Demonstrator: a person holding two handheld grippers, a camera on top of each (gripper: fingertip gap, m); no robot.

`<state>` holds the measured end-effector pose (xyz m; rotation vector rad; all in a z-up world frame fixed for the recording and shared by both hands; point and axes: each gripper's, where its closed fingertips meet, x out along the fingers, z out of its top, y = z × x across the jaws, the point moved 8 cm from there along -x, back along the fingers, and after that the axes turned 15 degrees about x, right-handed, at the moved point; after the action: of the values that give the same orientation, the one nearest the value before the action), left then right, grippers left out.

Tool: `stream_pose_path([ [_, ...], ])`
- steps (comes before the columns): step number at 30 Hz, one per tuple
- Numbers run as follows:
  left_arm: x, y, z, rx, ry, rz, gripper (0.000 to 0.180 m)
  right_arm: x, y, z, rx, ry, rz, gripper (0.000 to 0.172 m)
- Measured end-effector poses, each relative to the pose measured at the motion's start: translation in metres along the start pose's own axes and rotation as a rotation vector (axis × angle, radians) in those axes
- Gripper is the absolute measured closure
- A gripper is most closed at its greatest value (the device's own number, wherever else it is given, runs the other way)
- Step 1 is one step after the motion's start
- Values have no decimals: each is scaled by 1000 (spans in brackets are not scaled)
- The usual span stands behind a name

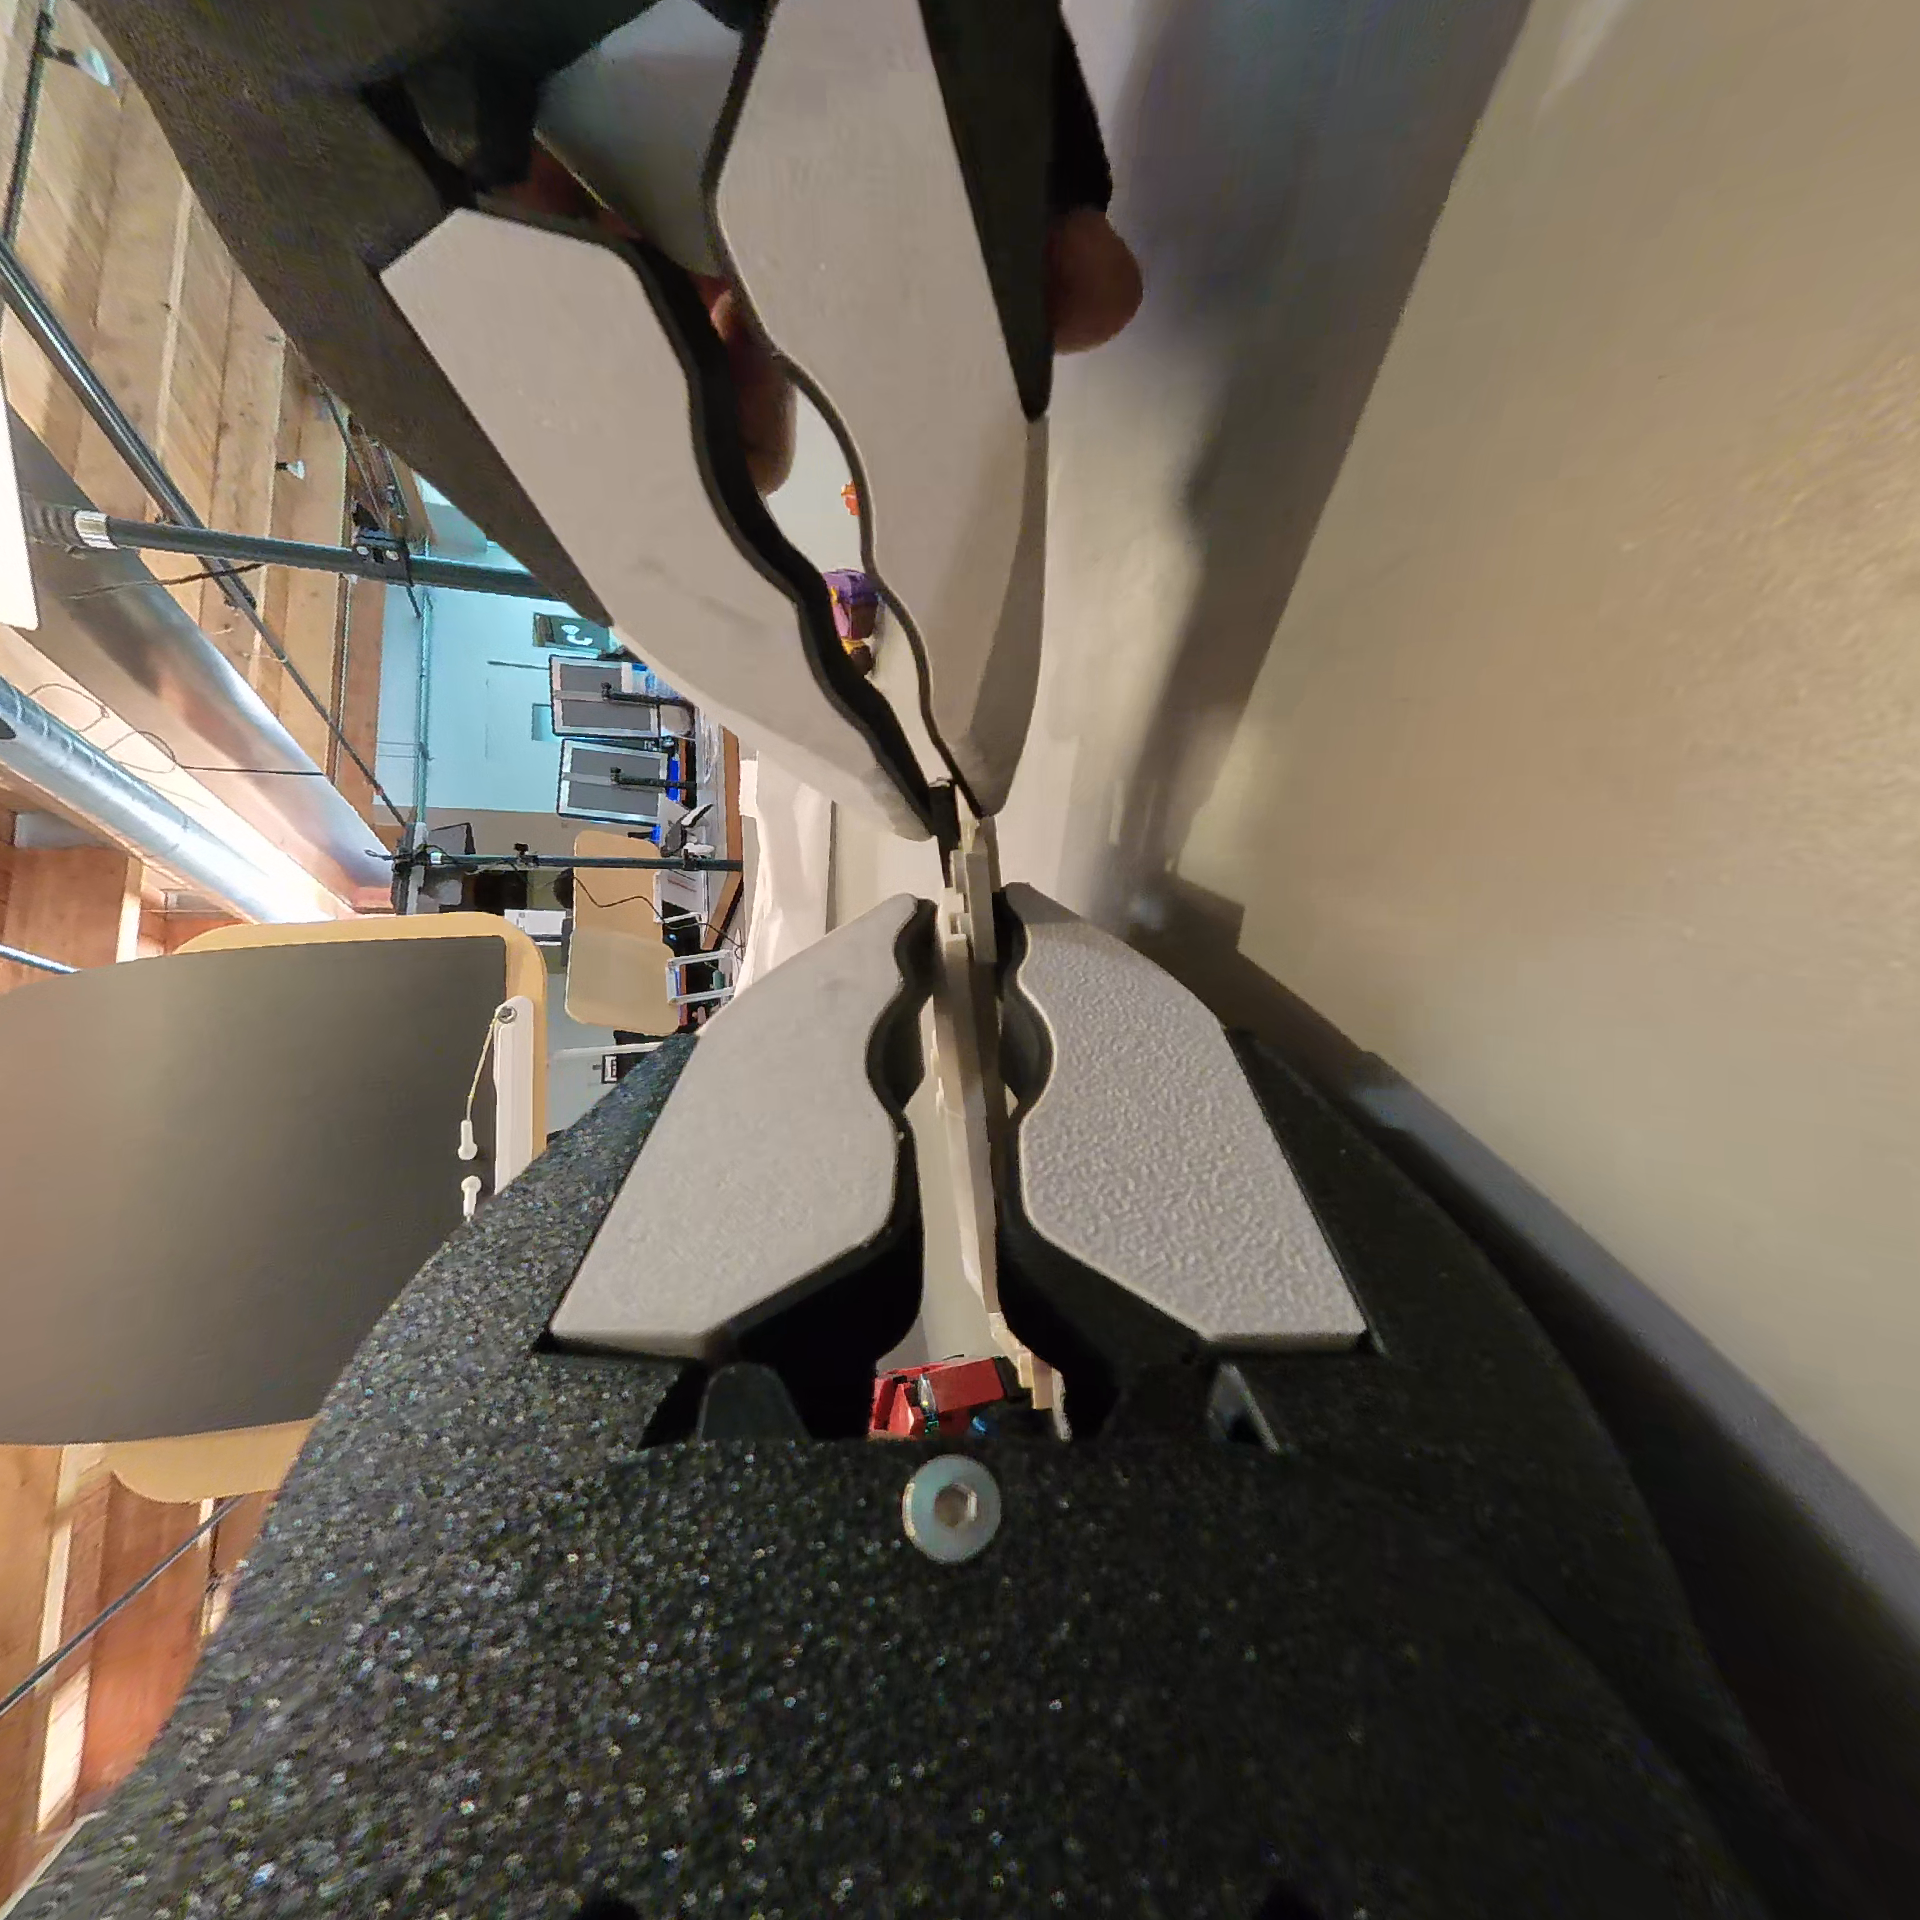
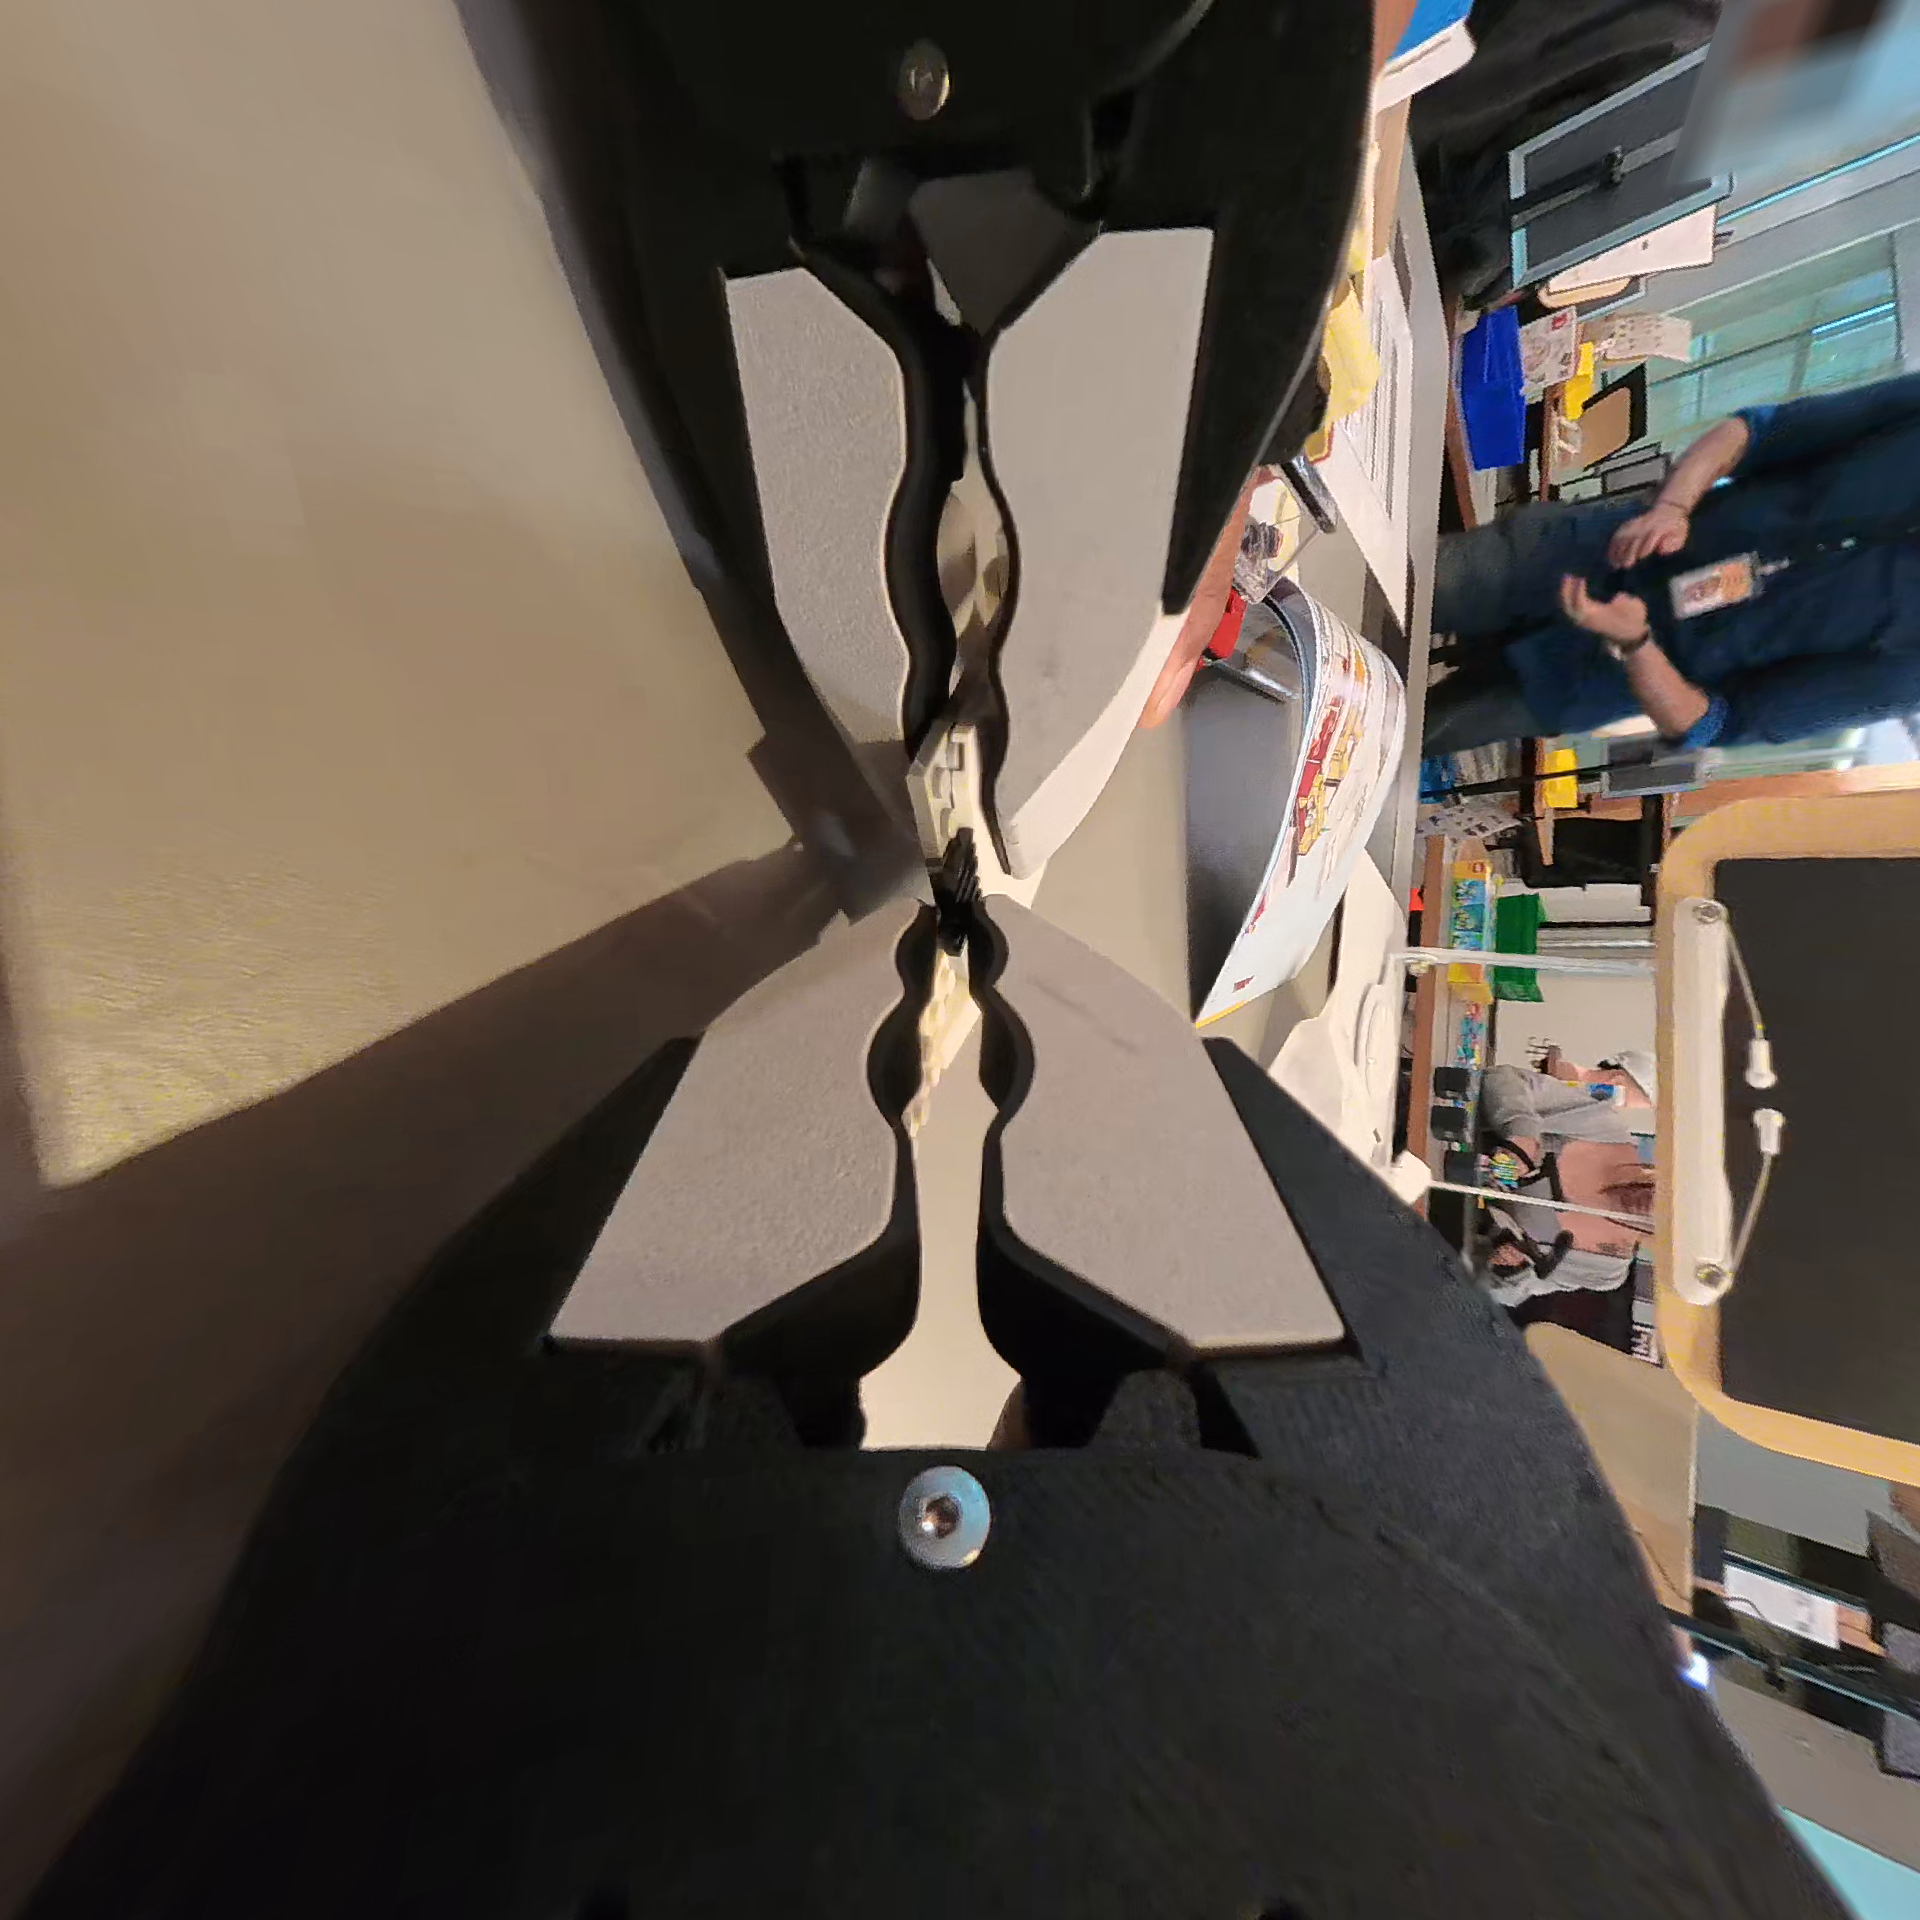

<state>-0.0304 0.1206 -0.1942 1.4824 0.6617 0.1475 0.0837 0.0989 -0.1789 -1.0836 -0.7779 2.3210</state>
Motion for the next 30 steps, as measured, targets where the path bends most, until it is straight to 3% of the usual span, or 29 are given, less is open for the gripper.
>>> stream_pose_path([
  [15,-1,0,2,-4,-19,25,171,-3,4,2,-258,18,-87,168],
  [30,4,-6,2,5,9,55,170,-5,-16,-5,299,-154,91,169],
])
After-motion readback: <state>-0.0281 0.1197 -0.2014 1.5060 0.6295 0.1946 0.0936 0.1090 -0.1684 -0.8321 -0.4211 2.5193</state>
